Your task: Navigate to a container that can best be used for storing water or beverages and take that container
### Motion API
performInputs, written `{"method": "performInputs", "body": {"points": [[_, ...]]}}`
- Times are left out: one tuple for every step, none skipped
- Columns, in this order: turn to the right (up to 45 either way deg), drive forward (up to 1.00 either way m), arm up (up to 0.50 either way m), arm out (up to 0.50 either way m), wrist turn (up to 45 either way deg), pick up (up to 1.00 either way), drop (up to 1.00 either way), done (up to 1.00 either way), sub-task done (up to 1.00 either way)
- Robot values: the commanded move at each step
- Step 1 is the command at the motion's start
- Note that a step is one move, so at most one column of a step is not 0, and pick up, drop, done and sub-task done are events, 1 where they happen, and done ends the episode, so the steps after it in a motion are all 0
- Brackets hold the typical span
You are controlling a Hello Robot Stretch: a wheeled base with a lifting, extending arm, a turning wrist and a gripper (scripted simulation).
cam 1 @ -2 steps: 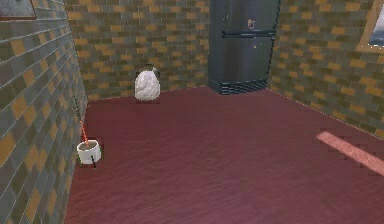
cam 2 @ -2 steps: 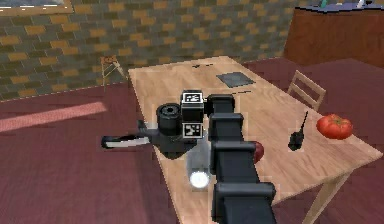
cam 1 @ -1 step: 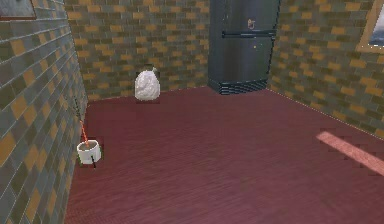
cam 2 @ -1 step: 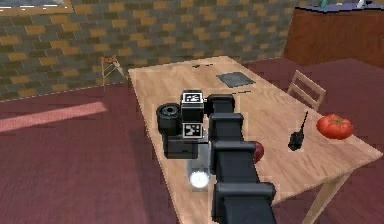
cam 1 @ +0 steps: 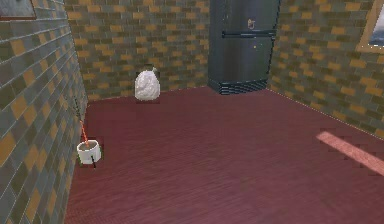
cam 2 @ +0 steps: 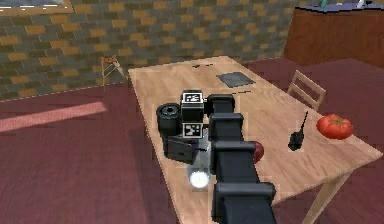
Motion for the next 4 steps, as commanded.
{"method": "performInputs", "body": {"points": [[0.0, 0.00, -0.30, 0.00, 0.0, 0.00, 0.00, 0.00, 0.00], [0.0, 0.00, 0.00, 0.00, 0.0, 1.00, 0.00, 0.00, 0.00], [0.0, 0.00, 0.10, 0.00, 0.0, 0.00, 0.00, 0.00, 0.00], [0.0, 0.00, 0.00, 0.00, 0.0, 0.00, 0.00, 1.00, 0.00]]}}
